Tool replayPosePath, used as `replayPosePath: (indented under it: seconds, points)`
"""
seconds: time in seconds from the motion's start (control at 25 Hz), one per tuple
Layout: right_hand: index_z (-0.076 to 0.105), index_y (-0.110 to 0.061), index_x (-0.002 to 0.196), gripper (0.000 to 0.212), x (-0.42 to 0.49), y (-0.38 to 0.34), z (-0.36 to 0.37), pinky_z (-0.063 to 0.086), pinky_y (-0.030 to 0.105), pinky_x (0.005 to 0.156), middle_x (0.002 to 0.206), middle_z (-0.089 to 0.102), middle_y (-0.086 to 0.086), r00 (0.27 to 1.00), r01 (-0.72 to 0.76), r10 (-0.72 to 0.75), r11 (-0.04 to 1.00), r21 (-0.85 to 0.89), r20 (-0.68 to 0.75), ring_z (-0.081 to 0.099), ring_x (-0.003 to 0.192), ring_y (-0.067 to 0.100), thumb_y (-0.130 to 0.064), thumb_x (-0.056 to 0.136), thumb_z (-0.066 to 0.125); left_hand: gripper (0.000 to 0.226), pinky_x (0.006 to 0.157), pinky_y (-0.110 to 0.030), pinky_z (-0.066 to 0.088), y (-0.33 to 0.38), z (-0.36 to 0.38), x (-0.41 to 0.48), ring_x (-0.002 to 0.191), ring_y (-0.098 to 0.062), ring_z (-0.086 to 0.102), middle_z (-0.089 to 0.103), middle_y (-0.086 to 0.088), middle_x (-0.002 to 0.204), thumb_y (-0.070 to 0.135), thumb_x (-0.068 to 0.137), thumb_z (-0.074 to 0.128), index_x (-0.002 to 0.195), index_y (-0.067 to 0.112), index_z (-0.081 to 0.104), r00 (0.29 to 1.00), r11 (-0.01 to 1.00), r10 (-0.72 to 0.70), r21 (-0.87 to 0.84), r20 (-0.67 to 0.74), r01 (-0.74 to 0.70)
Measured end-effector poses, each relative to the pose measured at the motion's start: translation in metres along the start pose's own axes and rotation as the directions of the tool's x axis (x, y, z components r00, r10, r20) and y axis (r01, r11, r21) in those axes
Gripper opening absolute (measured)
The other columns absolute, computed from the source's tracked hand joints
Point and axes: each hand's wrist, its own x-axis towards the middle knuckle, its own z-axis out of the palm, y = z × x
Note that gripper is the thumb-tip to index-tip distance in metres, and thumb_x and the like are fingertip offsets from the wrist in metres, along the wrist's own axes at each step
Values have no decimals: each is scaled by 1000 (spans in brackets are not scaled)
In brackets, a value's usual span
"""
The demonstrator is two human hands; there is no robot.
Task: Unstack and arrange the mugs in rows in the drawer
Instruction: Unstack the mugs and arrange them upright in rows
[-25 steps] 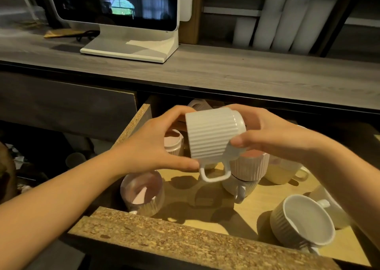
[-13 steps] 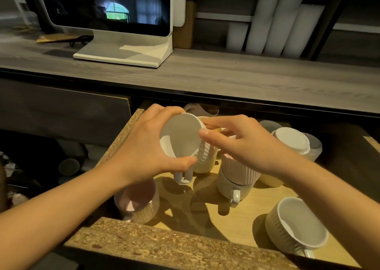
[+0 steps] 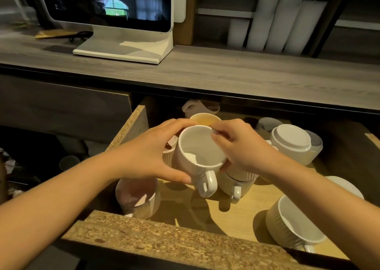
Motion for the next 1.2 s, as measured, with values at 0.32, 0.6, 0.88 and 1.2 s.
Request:
replayPosePath:
  seconds: [0.32, 0.6, 0.88, 1.2]
  points:
    - [51, -28, 128, 50, -7, -7, -16, 53, 28, 86, 120, 59, -8, 966, 63, -80, 995, 74, 247, 57, 104, 10, -49, 84, 57, 81, 95, -13, 43, -3, -1, 0, 114, 2, 51, 53, 20, 121, 28, 62, 86, 129, 33, 42, 996, 998, 49, -45, 70, -46]
    - [41, -33, 131, 75, -17, -10, 7, 50, 22, 82, 120, 56, -11, 954, 209, -173, 969, -130, 244, 52, 102, 7, -49, 66, 76, 82, 100, -17, 41, -8, 2, 0, 118, 4, 46, 48, 21, 125, 32, 64, 84, 131, 33, 37, 976, 997, -73, 52, 205, 63]
    - [51, -19, 125, 70, -13, -4, 38, 52, 23, 68, 114, 63, -2, 942, 185, -61, 915, -359, 330, 60, 93, 16, -56, 69, 71, 69, 99, -33, 45, -26, 1, -3, 120, -14, 47, 47, 8, 136, 44, 72, 75, 131, 28, 42, 857, 842, -411, 490, 311, 225]
    - [46, -19, 129, 76, -18, -5, 58, 58, 35, 79, 120, 58, 2, 904, 213, -8, 874, -436, 427, 59, 102, 21, -58, 69, 70, 60, 76, -25, 40, -30, 4, 1, 103, -14, 47, 49, 1, 129, 39, 78, 70, 130, 24, 44, 740, 763, -551, 592, 386, 259]
